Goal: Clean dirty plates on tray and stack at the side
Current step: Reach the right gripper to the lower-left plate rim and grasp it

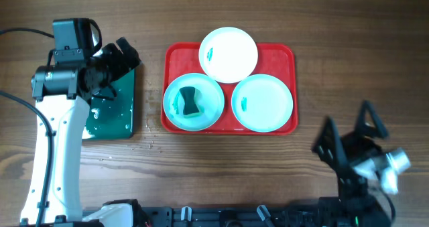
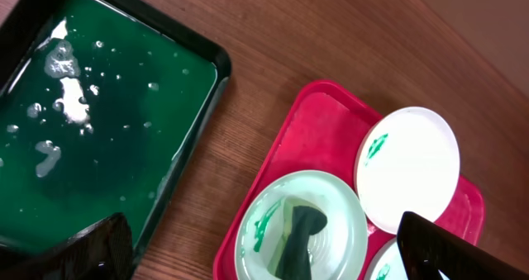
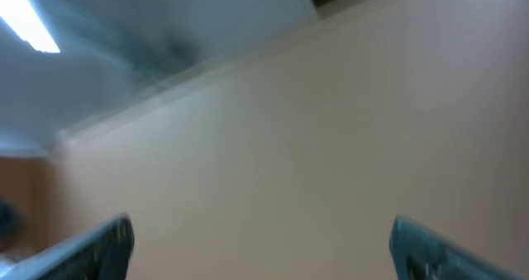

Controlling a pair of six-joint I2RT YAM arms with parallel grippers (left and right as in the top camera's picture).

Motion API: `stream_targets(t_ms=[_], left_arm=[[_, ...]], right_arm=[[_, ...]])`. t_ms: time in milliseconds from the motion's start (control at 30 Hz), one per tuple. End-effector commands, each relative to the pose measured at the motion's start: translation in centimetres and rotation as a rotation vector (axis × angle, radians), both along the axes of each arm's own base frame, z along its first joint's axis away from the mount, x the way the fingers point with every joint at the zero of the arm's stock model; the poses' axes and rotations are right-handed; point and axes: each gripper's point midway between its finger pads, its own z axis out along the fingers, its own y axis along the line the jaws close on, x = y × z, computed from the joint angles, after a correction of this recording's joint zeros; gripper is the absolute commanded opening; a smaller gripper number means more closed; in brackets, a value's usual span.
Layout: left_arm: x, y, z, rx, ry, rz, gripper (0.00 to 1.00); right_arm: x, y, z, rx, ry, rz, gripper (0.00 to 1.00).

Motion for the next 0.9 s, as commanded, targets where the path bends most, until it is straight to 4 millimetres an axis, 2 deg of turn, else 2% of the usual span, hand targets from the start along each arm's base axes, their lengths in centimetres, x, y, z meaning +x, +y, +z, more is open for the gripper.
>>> stream_targets(t_ms=[0,33,100,200,233,300,367,433,533,567,600,633,667,700,767,800,833,867], left_arm=[[-0.1,0.1,-0.5,0.002,0.016,0.003,1.0],[0.0,0.1,-0.4,0.002,0.015,0.003,1.0],[0.0,0.1,-0.4,0.002,0.015,0.003,1.0],[-0.1,0.1,-0.5,0.002,0.016,0.003,1.0],[-0.1,0.1,-0.5,0.002,0.018,0.003,1.0],[-0.1,0.1,-0.5,0.002,0.018,0.003,1.0],[-0.1,0.1,-0.5,0.002,0.018,0.003,1.0],[-0.1,0.1,-0.5,-0.002,0.019,0.0,1.0],[-0.3,-0.2,-0.6,-0.014,0.025,-0.008,1.0],[-0.3,-0.2,-0.6,-0.015,0.026,-0.008,1.0],[-0.3,-0.2,-0.6,-0.015,0.028,-0.008,1.0],[-0.3,-0.2,-0.6,-0.014,0.029,-0.008,1.0],[-0.3,-0.2,-0.6,-0.014,0.029,-0.007,1.0],[-0.3,-0.2,-0.6,-0.015,0.029,-0.008,1.0],[-0.3,-0.2,-0.6,-0.014,0.028,-0.007,1.0],[-0.3,-0.2,-0.6,-0.015,0.028,-0.008,1.0],[-0.3,-0.2,-0.6,-0.015,0.029,-0.008,1.0],[-0.4,-0.2,-0.6,-0.014,0.029,-0.007,1.0]], right_arm=[[-4.5,1.1,4.6,0.03,-0.18,0.139,1.0],[-5.4,2.4,6.7,-0.079,-0.188,0.139,1.0],[-4.7,4.2,8.8,-0.225,-0.082,0.139,1.0],[-0.9,4.9,10.2,-0.408,0.265,0.09,1.0],[1.1,4.9,10.1,-0.475,0.437,0.091,1.0],[3.8,5.1,9.3,-0.492,0.686,0.156,1.0],[6.5,5.8,7.5,-0.485,0.948,0.271,1.0],[9.1,7.5,5.1,-0.482,1.151,0.416,1.0],[12.1,11.3,3.1,-0.485,1.218,0.657,1.0],[12.8,12.9,2.9,-0.472,1.206,0.769,1.0],[13.7,15.3,3.0,-0.461,1.153,0.951,1.0],[14.3,16.5,2.7,-0.46,1.121,1.042,1.0],[15.5,17.7,1.9,-0.461,1.111,1.098,1.0],[17.7,18.6,-0.6,-0.435,1.194,1.062,1.0],[21.1,18.6,-6.7,-0.421,1.426,0.804,1.0],[22.6,17.6,-10.4,-0.426,1.563,0.568,1.0],[23.4,16.6,-12.7,-0.424,1.642,0.375,1.0],[23.7,16.1,-13.6,-0.43,1.668,0.272,1.0]])
